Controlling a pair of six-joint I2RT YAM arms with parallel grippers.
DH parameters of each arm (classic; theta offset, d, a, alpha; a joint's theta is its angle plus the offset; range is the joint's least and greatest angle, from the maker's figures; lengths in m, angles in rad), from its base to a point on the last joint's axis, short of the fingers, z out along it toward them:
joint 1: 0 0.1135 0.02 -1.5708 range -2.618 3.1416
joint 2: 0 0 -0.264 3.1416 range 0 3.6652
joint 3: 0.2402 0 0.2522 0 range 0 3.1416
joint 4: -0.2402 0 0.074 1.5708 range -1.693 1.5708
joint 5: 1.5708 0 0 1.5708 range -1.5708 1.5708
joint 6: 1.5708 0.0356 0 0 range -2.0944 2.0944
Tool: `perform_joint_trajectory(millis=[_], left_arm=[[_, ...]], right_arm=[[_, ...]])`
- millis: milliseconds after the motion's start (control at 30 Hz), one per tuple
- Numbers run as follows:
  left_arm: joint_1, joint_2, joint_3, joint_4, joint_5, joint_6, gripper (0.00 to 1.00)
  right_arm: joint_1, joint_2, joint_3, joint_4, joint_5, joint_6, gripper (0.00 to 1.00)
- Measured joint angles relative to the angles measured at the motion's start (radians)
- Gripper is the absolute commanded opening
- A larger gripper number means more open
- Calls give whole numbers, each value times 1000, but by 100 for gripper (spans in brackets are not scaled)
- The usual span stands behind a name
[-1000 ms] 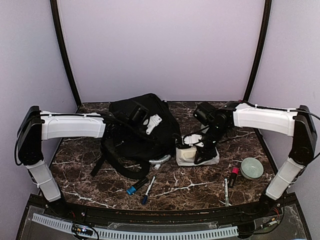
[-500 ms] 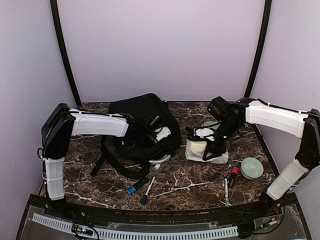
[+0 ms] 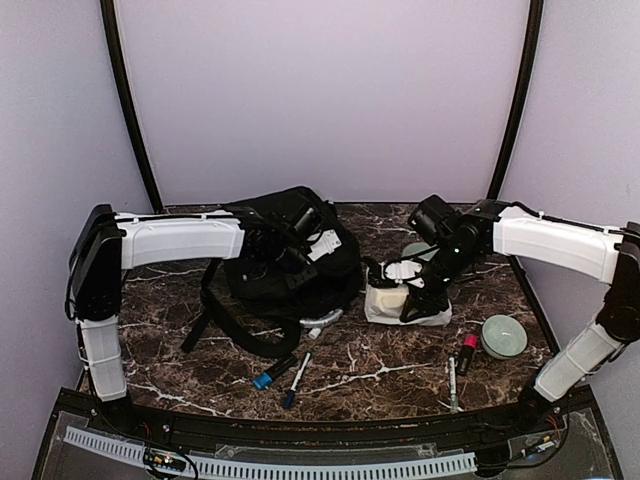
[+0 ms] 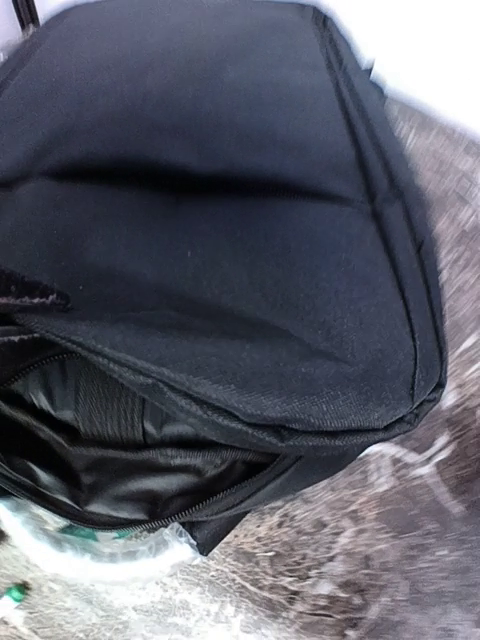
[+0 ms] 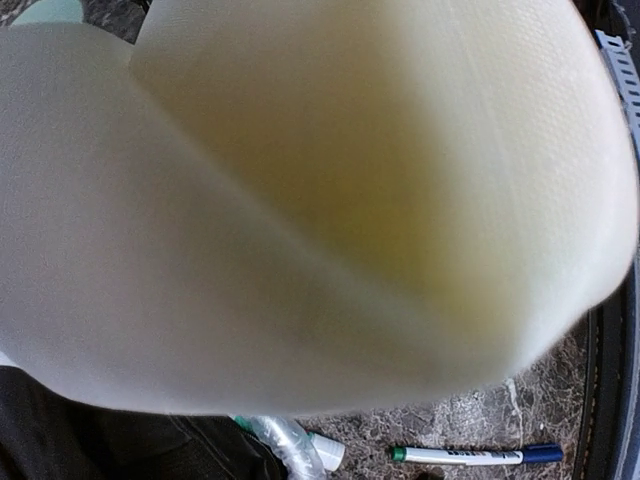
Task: Pack the student bag
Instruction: Pick up the largest pocket of the bag from the student bag, then place the pencil case in the largest pocket of the bag.
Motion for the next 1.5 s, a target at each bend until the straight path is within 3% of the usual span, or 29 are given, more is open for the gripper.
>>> perform_joint_trajectory(millis=[233,500,1100,1500], left_arm=[[11,-114,61,-3,-64,42,0],[41,-147,95,-2,-62,77,0],[61,-183,107,23,-20,132,0],[68,-251,53,70,3,139,0]], right_arm=[[153,33,31,83,137,-77,28],[265,248,212,242,238,-150,28],[266,669,408,795,437,-359,29],[229,719,541,953,491,-428,35]])
